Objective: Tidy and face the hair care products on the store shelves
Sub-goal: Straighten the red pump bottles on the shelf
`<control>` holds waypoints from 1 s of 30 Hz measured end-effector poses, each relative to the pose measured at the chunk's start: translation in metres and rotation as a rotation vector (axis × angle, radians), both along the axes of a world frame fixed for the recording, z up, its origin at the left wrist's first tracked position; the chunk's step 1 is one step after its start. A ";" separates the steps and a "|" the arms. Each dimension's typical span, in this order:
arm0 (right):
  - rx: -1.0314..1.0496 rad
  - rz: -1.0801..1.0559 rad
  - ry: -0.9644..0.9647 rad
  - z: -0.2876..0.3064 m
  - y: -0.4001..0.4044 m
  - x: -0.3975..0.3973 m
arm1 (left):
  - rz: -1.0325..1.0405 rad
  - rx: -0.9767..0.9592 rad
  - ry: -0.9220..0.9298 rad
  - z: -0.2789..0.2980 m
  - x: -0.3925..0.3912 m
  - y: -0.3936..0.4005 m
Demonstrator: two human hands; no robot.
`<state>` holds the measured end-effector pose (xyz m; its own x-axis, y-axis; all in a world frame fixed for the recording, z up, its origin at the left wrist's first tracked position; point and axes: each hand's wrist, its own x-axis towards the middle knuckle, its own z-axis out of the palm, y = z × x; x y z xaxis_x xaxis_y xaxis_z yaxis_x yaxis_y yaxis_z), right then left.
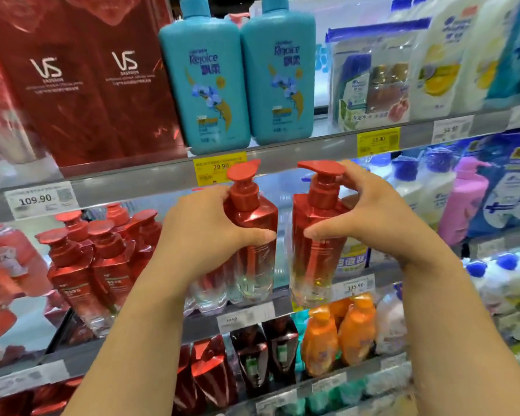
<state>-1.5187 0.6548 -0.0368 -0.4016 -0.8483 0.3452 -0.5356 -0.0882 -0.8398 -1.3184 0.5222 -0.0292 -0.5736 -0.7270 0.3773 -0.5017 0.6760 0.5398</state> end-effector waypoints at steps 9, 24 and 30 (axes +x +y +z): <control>0.060 0.071 -0.040 -0.005 0.014 -0.011 | -0.083 -0.153 -0.223 -0.023 -0.042 -0.014; 0.086 0.102 -0.048 -0.002 0.014 -0.016 | 0.088 -0.413 -0.282 -0.055 -0.056 -0.006; 0.085 0.106 -0.020 -0.001 0.005 -0.013 | 0.179 -0.416 -0.319 -0.051 -0.053 -0.012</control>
<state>-1.5322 0.6600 -0.0380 -0.3144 -0.9121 0.2630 -0.5104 -0.0712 -0.8570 -1.3714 0.5102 -0.0803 -0.5877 -0.6505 0.4811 -0.7233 0.6889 0.0479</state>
